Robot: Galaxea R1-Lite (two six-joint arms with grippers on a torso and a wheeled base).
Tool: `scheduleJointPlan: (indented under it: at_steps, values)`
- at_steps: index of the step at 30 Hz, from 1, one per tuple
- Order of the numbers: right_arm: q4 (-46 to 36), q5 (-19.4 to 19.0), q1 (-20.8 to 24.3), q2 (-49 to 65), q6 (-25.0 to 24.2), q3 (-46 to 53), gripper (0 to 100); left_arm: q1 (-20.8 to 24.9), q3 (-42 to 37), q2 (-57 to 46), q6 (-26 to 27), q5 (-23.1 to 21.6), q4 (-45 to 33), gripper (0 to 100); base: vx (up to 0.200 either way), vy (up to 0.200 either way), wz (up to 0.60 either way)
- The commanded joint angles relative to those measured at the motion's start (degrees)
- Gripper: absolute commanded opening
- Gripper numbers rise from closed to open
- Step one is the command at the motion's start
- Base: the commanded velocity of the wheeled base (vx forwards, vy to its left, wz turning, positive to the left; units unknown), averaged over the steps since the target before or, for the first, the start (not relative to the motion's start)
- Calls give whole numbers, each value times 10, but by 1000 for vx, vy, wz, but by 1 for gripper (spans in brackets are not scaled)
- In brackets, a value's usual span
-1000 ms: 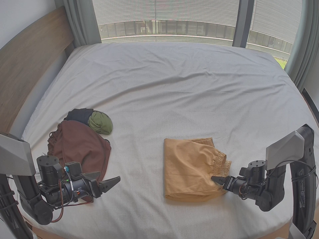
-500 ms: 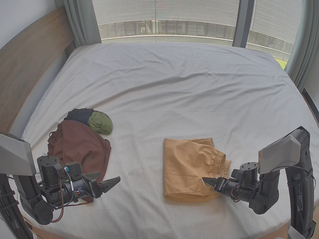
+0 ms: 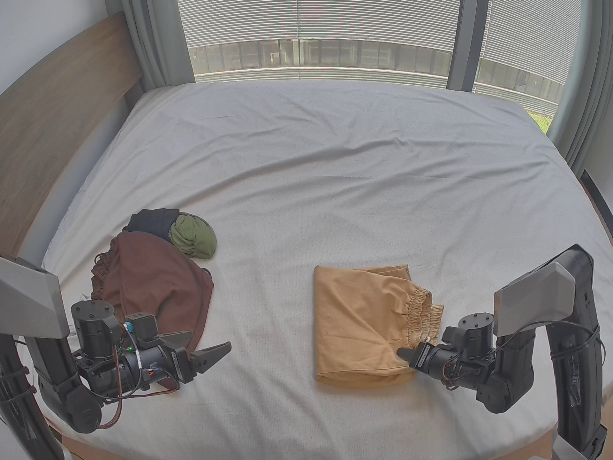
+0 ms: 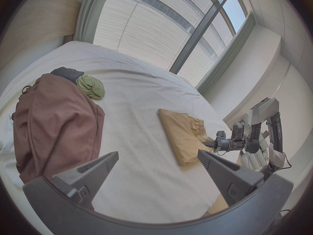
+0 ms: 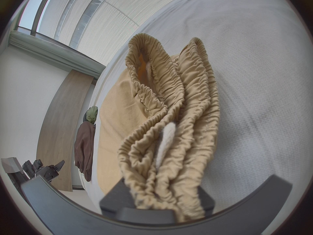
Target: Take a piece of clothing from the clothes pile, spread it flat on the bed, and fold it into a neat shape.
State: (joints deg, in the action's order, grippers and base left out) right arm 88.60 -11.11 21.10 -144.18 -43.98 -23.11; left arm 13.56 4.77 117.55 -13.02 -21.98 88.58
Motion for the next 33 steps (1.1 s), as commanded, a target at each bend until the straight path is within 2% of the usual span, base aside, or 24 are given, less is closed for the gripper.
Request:
scheduleJointPlan:
  at_steps: [1, 8, 19, 27, 33]
  values:
    - [2, 0, 0, 0, 0, 1, 0, -3, -2, 2, 3, 0, 0, 100, 0, 0, 0]
    - [3, -1, 0, 11, -1, 3, 0, -13, -15, 0, 46, -3, 0, 100, 0, 0, 0]
    - [3, 0, 10, 27, -2, 4, 0, -17, -15, -7, 49, -2, 0, 100, 0, 0, 0]
    - [3, 0, 17, 36, -21, 4, 0, -20, -15, -7, 50, -3, 0, 100, 0, 0, 0]
    - [1, -1, 27, 100, -21, 24, 0, -22, -16, -10, 50, -3, 0, 100, 0, 0, 0]
